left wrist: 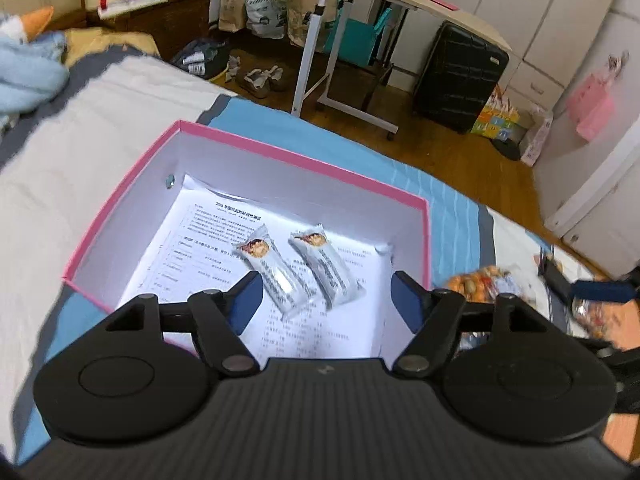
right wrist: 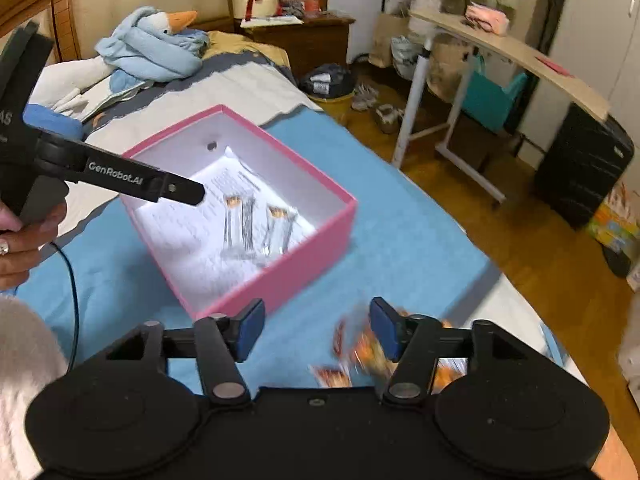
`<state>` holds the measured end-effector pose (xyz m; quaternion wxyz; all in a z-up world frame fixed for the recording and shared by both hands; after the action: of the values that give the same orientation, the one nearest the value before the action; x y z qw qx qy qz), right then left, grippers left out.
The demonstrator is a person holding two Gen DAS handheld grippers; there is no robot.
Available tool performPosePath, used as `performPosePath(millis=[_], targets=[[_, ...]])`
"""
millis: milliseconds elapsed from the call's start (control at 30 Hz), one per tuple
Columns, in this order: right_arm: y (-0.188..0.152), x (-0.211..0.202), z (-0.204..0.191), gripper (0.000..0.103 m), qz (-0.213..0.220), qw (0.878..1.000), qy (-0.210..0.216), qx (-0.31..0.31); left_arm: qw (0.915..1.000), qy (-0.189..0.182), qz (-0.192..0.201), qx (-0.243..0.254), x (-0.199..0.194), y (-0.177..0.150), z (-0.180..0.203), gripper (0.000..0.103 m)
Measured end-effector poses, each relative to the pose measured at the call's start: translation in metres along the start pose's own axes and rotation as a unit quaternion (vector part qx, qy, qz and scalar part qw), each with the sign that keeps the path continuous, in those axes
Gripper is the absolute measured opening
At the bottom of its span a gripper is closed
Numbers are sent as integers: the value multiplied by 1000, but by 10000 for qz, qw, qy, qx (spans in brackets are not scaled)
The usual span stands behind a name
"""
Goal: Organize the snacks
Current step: 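Lower both bars into the pink box and open both grippers, then move the left gripper to the black NB cracker pack and grasp it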
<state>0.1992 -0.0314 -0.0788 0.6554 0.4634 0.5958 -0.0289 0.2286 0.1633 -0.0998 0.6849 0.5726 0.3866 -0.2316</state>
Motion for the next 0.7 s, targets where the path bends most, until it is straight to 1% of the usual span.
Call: performPosePath(millis=[33, 67, 133, 267, 333, 400, 533, 600, 700], targets=[[-5, -9, 0, 75, -26, 10000, 18, -9, 9999, 69, 25, 117, -8, -3, 6, 73], [-10, -18, 0, 78, -52, 10000, 8, -42, 9997, 96, 48, 205, -15, -5, 11, 75], [-23, -36, -2, 79, -123, 9999, -9, -120, 9993, 23, 80, 373, -29, -12, 25, 81], [-54, -60, -1, 82, -324, 9995, 66, 1, 9967, -366, -61, 724, -55, -35, 68, 87], [-76, -65, 1, 82, -514, 9985, 152, 136, 9948, -559, -188, 829, -61, -48, 87, 94], [-101, -66, 4, 84, -727, 9969, 180, 230, 9919, -765, -301, 972, -66, -64, 109, 97], [-153, -57, 11, 84, -1298, 9910, 174, 281, 9836, -1076, -683, 1278, -67, -103, 150, 97], [-178, -49, 15, 84, -1589, 9867, 155, 311, 9771, -1247, -962, 1427, -64, -126, 172, 97], [-208, -40, 18, 84, -1849, 9817, 207, 395, 9653, -1573, -1471, 1478, -56, -160, 199, 97]])
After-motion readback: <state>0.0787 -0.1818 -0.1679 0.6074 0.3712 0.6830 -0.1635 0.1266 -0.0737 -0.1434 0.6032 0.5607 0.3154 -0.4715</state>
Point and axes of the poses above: each gripper's, at about its wrist camera, not at the fingertips, and x roughly the way its jaws point, z to its right, y to its top, the point moved 9 cm from there along x, roughly the way its jaws point, and after that the axes turned 11 degrees about y, right-handed, at the moved point
